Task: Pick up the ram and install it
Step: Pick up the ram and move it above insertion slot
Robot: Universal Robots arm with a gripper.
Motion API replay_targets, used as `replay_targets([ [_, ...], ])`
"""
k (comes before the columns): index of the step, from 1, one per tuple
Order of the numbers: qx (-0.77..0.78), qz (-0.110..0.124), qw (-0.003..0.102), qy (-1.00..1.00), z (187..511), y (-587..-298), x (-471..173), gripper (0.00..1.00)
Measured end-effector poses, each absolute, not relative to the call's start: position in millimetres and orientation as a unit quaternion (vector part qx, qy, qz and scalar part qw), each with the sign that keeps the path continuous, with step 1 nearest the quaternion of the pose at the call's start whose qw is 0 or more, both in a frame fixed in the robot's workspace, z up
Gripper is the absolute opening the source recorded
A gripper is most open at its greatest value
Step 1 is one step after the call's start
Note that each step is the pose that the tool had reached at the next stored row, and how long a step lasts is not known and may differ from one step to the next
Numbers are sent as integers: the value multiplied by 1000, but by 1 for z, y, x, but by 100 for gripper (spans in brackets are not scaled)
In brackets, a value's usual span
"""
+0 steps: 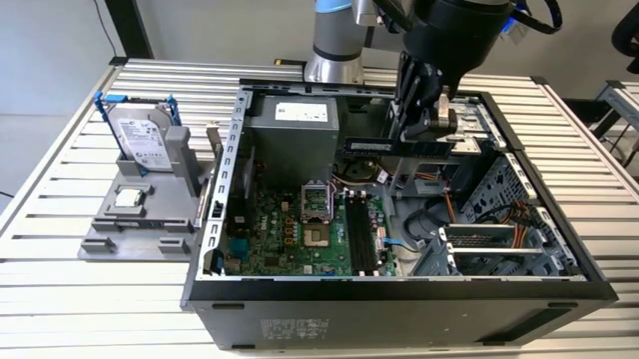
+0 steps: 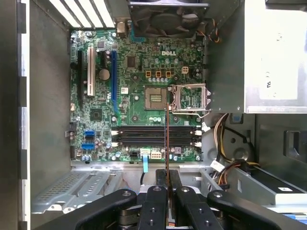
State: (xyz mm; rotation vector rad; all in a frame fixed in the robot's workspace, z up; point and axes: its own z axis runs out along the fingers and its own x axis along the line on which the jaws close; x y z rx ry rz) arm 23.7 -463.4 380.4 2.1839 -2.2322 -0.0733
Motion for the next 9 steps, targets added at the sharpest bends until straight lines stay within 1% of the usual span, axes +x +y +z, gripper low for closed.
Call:
replay_targets([
  [9, 699, -23, 9, -715, 380, -451, 24, 0],
])
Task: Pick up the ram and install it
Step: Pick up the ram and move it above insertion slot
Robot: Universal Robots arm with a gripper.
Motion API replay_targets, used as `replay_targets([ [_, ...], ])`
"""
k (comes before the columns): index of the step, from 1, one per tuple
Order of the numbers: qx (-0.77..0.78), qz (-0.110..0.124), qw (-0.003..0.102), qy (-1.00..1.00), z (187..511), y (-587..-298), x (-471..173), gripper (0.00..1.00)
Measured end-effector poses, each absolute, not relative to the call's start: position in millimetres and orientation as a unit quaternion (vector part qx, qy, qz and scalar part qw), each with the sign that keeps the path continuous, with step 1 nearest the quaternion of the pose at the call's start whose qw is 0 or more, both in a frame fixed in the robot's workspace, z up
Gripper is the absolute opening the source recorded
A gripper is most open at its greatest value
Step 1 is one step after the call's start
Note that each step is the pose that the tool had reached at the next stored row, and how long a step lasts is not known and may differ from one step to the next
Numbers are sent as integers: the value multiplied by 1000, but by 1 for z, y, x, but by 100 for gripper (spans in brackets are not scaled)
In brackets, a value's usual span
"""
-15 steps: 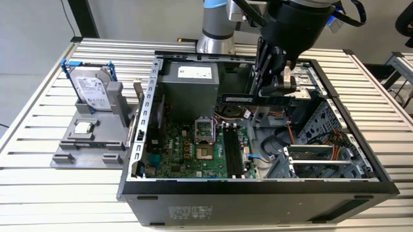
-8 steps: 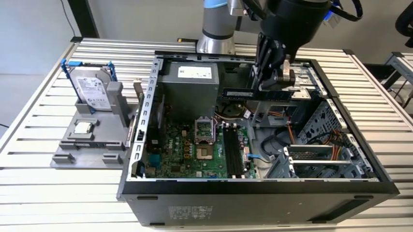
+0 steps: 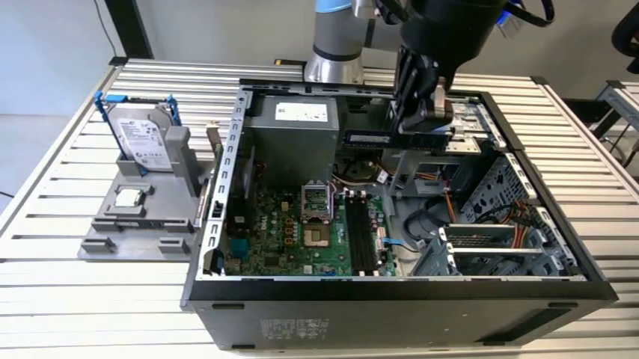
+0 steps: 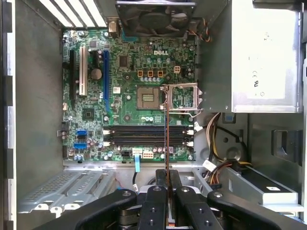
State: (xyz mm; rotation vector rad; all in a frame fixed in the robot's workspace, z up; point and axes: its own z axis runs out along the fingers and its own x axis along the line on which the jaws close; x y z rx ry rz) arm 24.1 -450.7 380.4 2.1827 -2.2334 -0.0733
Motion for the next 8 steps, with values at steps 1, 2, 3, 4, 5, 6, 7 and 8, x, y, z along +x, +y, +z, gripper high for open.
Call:
replay_targets([
  [1, 698, -23, 9, -715, 380, -450, 24, 0],
  [2, 698, -23, 9, -716, 380, -449, 24, 0],
  [3, 698, -23, 9, -716, 380, -449, 24, 0],
  [4, 698, -23, 9, -716, 380, -449, 24, 0],
  [5, 698, -23, 9, -716, 380, -449, 24, 0],
  [6, 698, -24, 9, -716, 380, -449, 24, 0],
  [7, 698, -23, 9, -716, 380, -449, 24, 0],
  [8, 698, -23, 9, -716, 380, -449, 24, 0],
])
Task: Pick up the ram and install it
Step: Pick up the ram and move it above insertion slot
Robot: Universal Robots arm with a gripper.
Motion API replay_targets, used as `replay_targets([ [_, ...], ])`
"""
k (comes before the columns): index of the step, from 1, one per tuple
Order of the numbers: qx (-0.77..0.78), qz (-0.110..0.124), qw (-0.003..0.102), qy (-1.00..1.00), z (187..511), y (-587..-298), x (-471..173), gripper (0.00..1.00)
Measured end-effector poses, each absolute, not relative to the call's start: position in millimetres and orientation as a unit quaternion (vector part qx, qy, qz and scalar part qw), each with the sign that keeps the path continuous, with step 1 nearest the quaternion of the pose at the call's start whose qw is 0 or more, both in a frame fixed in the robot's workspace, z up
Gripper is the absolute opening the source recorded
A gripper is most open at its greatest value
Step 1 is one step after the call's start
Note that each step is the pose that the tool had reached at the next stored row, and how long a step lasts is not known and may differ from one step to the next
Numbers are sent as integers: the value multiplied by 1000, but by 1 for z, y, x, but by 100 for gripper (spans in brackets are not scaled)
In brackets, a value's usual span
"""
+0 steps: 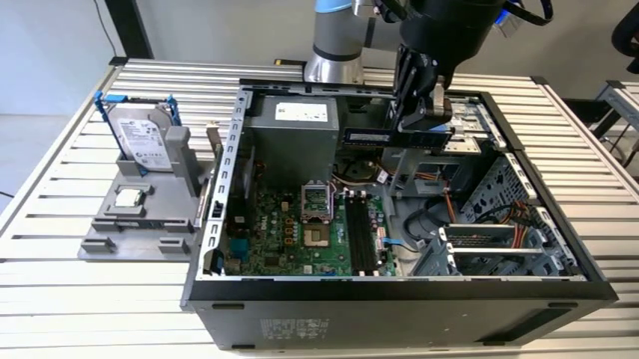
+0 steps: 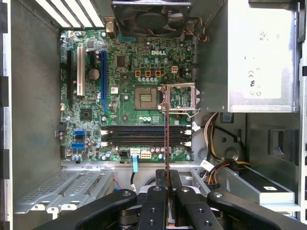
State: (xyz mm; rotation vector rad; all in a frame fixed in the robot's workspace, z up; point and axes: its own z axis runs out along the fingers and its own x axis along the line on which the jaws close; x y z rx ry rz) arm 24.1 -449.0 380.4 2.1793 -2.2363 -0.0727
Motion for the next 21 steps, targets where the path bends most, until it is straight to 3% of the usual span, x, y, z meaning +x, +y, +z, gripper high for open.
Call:
replay_targets([
  [21, 621, -24, 7, -784, 380, -449, 24, 0],
])
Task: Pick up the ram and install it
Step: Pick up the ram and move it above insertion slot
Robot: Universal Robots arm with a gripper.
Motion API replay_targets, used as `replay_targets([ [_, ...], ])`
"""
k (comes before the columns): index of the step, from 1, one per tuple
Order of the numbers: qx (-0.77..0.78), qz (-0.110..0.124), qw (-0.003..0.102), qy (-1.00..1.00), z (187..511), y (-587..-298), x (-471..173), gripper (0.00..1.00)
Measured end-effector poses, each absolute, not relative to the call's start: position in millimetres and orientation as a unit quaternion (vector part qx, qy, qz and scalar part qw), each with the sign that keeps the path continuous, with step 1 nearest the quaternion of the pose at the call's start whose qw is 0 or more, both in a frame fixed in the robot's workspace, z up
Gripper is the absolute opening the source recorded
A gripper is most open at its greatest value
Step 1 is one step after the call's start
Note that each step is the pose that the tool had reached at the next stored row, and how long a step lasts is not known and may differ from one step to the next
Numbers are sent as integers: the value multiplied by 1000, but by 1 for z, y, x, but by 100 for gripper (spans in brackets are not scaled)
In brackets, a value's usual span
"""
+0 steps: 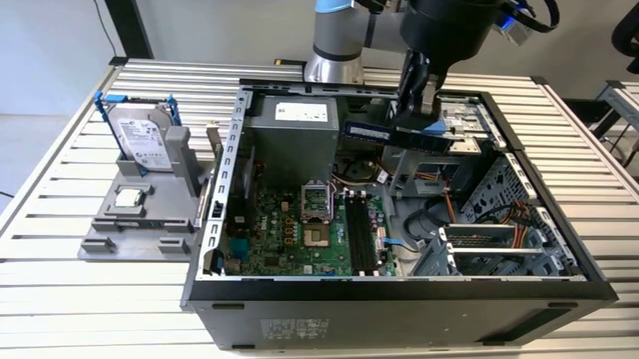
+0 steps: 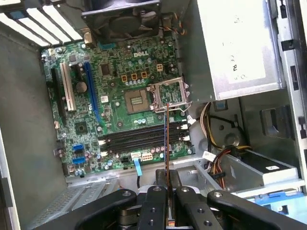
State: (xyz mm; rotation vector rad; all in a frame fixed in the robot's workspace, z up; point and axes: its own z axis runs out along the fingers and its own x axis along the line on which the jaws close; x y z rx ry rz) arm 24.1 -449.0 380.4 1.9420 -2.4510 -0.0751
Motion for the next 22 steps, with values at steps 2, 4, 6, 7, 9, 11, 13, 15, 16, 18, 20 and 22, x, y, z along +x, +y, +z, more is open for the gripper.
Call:
replay_targets([
  [2, 609, -24, 6, -793, 380, -449, 24, 0],
  [4, 597, -24, 6, -802, 380, -449, 24, 0],
  [6, 586, -24, 6, -810, 380, -449, 24, 0],
  [7, 581, -24, 6, -813, 380, -449, 24, 0],
  [9, 571, -24, 5, -820, 380, -449, 24, 0],
  [11, 561, -24, 5, -827, 380, -449, 24, 0],
  [13, 552, -24, 5, -834, 380, -449, 24, 0],
  [15, 542, -25, 4, -840, 380, -449, 24, 0],
  [16, 537, -25, 4, -843, 380, -449, 24, 0],
  [18, 528, -25, 4, -849, 380, -449, 24, 0],
  [20, 518, -25, 4, -855, 380, -449, 24, 0],
  [22, 508, -25, 3, -861, 380, -449, 24, 0],
])
